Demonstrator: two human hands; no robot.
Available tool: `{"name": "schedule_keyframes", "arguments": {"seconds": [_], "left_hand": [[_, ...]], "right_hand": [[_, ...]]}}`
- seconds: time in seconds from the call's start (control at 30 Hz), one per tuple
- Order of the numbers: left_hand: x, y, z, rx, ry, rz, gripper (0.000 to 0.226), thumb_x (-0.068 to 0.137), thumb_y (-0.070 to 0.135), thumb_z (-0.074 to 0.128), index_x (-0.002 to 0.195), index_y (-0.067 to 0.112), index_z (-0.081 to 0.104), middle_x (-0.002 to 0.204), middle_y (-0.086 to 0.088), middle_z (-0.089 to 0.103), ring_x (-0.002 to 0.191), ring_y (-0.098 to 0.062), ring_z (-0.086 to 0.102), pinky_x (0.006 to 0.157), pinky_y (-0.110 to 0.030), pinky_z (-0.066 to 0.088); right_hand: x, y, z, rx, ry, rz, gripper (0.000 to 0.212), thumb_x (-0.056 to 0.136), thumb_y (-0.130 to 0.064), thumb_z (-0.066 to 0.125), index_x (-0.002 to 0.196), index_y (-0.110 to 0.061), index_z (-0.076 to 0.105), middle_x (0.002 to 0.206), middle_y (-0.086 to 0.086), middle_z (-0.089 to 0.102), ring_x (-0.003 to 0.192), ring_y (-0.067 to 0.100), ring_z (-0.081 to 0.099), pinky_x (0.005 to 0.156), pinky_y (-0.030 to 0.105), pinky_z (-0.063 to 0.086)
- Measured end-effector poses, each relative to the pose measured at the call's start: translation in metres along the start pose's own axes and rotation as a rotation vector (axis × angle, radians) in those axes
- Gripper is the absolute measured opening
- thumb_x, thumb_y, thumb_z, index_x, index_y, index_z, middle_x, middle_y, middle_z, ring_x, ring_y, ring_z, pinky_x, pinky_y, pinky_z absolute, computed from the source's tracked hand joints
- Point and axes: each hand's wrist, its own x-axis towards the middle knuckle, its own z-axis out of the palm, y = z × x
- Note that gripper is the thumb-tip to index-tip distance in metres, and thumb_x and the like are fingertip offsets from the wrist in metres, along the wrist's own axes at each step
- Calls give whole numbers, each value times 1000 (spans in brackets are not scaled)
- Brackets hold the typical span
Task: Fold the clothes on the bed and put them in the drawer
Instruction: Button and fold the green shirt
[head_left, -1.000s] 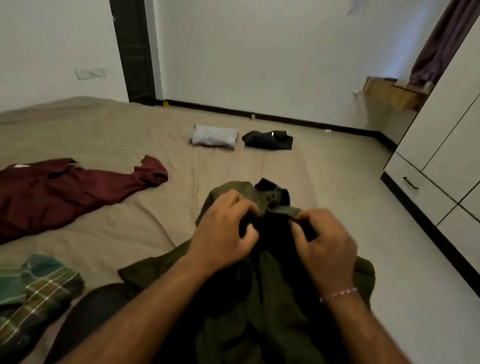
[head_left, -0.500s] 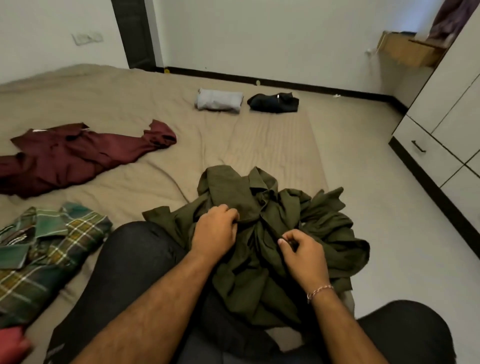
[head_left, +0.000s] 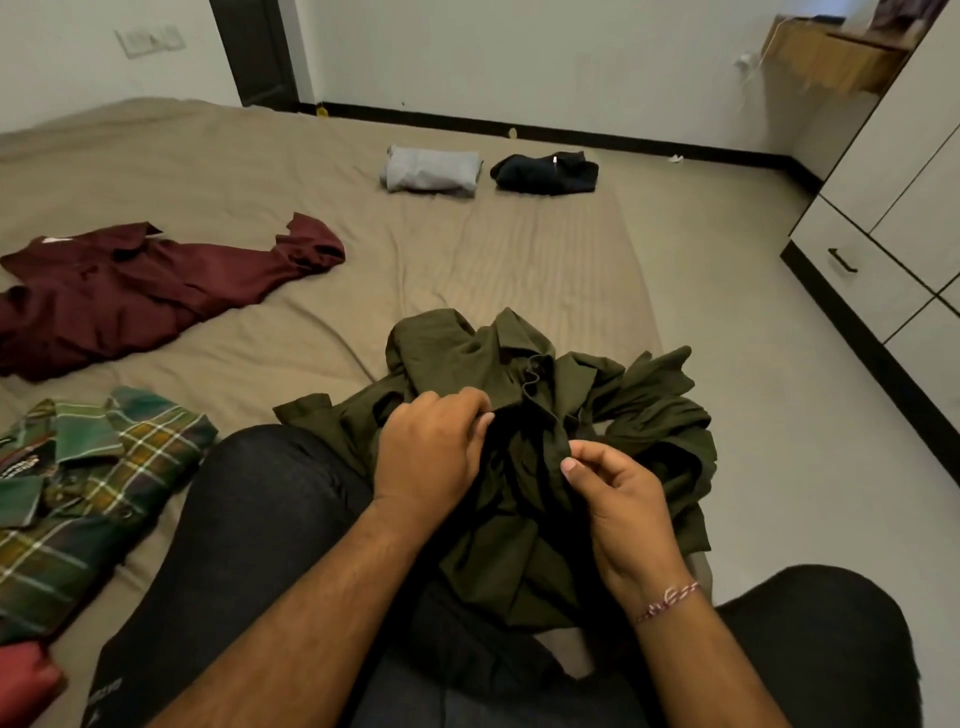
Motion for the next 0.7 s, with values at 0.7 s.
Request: {"name": "schedule_keyframes", "arguments": {"seconds": [0.7], "left_hand": [[5,-23,8,-408,8,-367,28,89,10,72,103,35,74,97,27,66,98,-10,63,90,-37,54]], "right_hand": [[21,10,-7,-78,-8,64,19,104,-17,59,101,-3,70,104,23,75,106,38,71,99,53,57]]}}
